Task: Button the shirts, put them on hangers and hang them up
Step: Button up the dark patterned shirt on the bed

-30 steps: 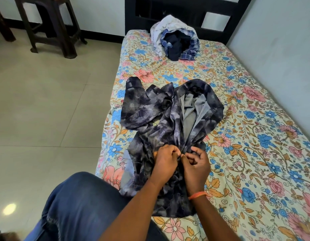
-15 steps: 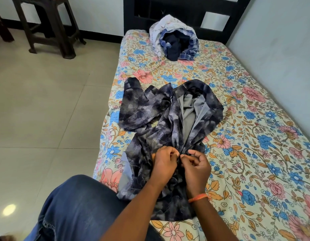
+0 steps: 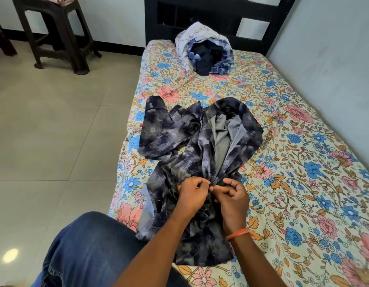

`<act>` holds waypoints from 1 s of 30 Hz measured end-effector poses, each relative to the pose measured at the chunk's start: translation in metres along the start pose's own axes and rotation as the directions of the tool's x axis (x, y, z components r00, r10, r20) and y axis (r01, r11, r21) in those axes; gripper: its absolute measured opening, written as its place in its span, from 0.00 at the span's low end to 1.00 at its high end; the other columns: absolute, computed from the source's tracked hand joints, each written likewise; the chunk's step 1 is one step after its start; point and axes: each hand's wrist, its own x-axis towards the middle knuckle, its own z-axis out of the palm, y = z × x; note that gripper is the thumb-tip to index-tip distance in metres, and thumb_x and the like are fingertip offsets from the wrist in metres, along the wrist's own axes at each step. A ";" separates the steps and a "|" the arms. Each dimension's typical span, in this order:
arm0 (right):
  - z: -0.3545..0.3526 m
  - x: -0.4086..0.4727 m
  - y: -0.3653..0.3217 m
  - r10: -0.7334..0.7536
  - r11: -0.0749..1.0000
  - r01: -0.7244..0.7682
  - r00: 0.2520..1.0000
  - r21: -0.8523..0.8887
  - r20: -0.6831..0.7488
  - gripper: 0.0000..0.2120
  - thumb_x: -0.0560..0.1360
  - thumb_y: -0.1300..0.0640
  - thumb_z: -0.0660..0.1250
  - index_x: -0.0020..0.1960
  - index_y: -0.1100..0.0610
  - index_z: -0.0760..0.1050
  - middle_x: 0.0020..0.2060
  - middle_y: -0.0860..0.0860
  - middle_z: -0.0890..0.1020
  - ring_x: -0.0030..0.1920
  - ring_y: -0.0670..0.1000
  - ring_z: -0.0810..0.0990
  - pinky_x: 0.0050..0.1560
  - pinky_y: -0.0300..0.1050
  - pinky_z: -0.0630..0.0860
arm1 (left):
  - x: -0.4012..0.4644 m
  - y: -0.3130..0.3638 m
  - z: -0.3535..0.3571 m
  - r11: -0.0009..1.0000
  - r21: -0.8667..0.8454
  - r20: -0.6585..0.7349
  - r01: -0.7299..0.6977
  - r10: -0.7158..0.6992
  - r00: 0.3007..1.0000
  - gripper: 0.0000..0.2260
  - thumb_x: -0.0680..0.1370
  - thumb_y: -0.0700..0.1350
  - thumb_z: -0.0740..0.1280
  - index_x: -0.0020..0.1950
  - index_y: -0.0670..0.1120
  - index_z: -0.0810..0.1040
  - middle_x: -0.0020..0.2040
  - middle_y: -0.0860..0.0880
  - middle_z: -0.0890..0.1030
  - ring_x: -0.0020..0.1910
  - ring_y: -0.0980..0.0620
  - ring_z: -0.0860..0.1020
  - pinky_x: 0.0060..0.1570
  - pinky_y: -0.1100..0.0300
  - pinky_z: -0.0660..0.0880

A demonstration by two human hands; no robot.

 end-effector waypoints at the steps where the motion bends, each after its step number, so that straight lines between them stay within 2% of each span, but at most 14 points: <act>1: 0.001 -0.002 -0.002 -0.022 0.999 0.022 1.000 -0.029 -0.015 0.17 0.67 0.65 0.79 0.51 0.56 0.77 0.33 0.51 0.85 0.37 0.46 0.85 0.44 0.43 0.80 | 0.000 0.002 0.000 1.000 -0.003 0.008 0.008 -0.008 1.000 0.11 0.79 0.45 0.66 0.39 0.44 0.83 0.30 0.51 0.78 0.28 0.55 0.71 0.30 0.62 0.69; 5: 0.008 -0.007 -0.005 -0.132 0.984 0.122 0.989 -0.131 -0.072 0.15 0.68 0.63 0.78 0.48 0.52 0.76 0.32 0.47 0.84 0.34 0.42 0.82 0.42 0.43 0.79 | 0.002 0.007 0.000 0.998 0.054 0.024 -0.019 0.018 1.000 0.10 0.74 0.52 0.73 0.39 0.47 0.85 0.30 0.49 0.82 0.26 0.58 0.73 0.28 0.66 0.69; 9: 0.008 -0.006 -0.003 -0.185 0.972 0.172 0.980 -0.159 -0.076 0.16 0.67 0.64 0.79 0.47 0.52 0.75 0.33 0.46 0.84 0.36 0.41 0.83 0.42 0.35 0.76 | 0.007 0.011 -0.001 0.994 0.110 0.002 -0.021 0.021 1.000 0.10 0.76 0.49 0.72 0.39 0.44 0.85 0.24 0.52 0.75 0.21 0.59 0.68 0.24 0.70 0.63; 12: 0.007 -0.006 -0.001 -0.193 0.969 0.179 0.979 -0.172 -0.070 0.17 0.66 0.66 0.79 0.48 0.55 0.75 0.34 0.46 0.84 0.37 0.40 0.84 0.46 0.42 0.79 | 0.009 0.012 0.002 0.979 0.206 0.026 -0.012 0.007 1.000 0.09 0.78 0.49 0.69 0.42 0.49 0.86 0.24 0.54 0.76 0.21 0.60 0.70 0.33 0.65 0.65; 14: 0.007 -0.005 -0.001 -0.187 0.971 0.174 0.980 -0.163 -0.071 0.18 0.65 0.65 0.80 0.48 0.55 0.76 0.33 0.46 0.85 0.38 0.41 0.84 0.46 0.43 0.79 | 0.010 0.009 0.002 0.984 0.179 0.027 -0.011 0.007 1.000 0.10 0.78 0.49 0.69 0.40 0.48 0.85 0.23 0.55 0.75 0.22 0.60 0.70 0.33 0.62 0.65; 16: 0.006 -0.002 -0.001 -0.160 0.980 0.150 0.985 -0.128 -0.070 0.18 0.64 0.63 0.81 0.47 0.54 0.76 0.34 0.47 0.85 0.38 0.43 0.85 0.47 0.45 0.79 | 0.010 0.009 0.001 0.995 0.104 0.027 -0.002 -0.001 1.000 0.10 0.78 0.47 0.70 0.38 0.46 0.85 0.25 0.55 0.78 0.25 0.60 0.72 0.29 0.64 0.67; 17: 0.004 -0.001 0.000 -0.139 0.985 0.131 0.988 -0.108 -0.069 0.18 0.63 0.63 0.82 0.47 0.54 0.76 0.34 0.47 0.86 0.39 0.44 0.85 0.47 0.47 0.80 | 0.011 0.009 0.000 0.998 0.065 0.031 0.009 -0.011 0.999 0.10 0.77 0.47 0.71 0.37 0.46 0.85 0.29 0.53 0.82 0.29 0.58 0.76 0.31 0.63 0.72; 19: 0.001 0.002 0.000 -0.084 0.995 0.081 0.995 -0.066 -0.057 0.19 0.62 0.62 0.82 0.47 0.54 0.77 0.36 0.47 0.86 0.39 0.47 0.86 0.46 0.49 0.81 | 0.015 0.006 -0.001 0.999 0.012 0.044 0.040 -0.041 0.998 0.10 0.76 0.48 0.72 0.35 0.48 0.85 0.37 0.51 0.85 0.40 0.53 0.83 0.44 0.58 0.79; 20: -0.001 0.003 0.000 -0.055 0.998 0.053 0.997 -0.041 -0.047 0.19 0.62 0.62 0.83 0.47 0.54 0.78 0.36 0.48 0.86 0.39 0.49 0.86 0.45 0.50 0.81 | 0.016 0.005 -0.001 0.998 -0.004 0.053 0.055 -0.055 0.997 0.09 0.76 0.48 0.72 0.36 0.48 0.85 0.39 0.51 0.86 0.43 0.52 0.83 0.49 0.56 0.80; 22: -0.004 0.004 -0.002 0.005 0.999 -0.005 1.000 0.033 -0.019 0.18 0.63 0.63 0.82 0.48 0.56 0.78 0.37 0.51 0.87 0.39 0.51 0.86 0.42 0.50 0.82 | 0.016 0.006 0.000 0.997 -0.027 0.050 0.071 -0.070 0.996 0.06 0.76 0.47 0.72 0.39 0.49 0.86 0.41 0.50 0.86 0.45 0.50 0.84 0.52 0.52 0.80; 25: -0.004 0.004 -0.007 0.097 0.984 -0.099 0.995 0.145 0.022 0.17 0.64 0.66 0.80 0.49 0.60 0.78 0.39 0.55 0.87 0.38 0.53 0.85 0.40 0.47 0.81 | 0.015 0.006 0.002 0.998 -0.027 0.019 0.062 -0.061 0.998 0.06 0.76 0.46 0.72 0.40 0.51 0.86 0.41 0.48 0.86 0.45 0.48 0.84 0.52 0.52 0.79; 27: -0.004 0.007 -0.009 0.156 0.969 -0.164 0.986 0.186 0.054 0.16 0.65 0.66 0.80 0.50 0.61 0.78 0.40 0.56 0.87 0.40 0.53 0.85 0.43 0.48 0.81 | 0.015 0.005 0.003 0.997 -0.030 0.015 0.065 -0.064 0.998 0.06 0.77 0.46 0.71 0.42 0.49 0.86 0.39 0.46 0.85 0.40 0.52 0.82 0.50 0.52 0.78; 30: -0.004 0.010 -0.012 0.207 0.957 -0.224 0.973 0.184 0.105 0.14 0.67 0.66 0.78 0.50 0.60 0.79 0.40 0.55 0.87 0.40 0.52 0.85 0.43 0.47 0.82 | 0.016 0.003 0.007 0.995 0.027 0.029 0.099 -0.100 0.995 0.10 0.79 0.48 0.69 0.38 0.49 0.83 0.34 0.45 0.82 0.33 0.55 0.75 0.47 0.54 0.74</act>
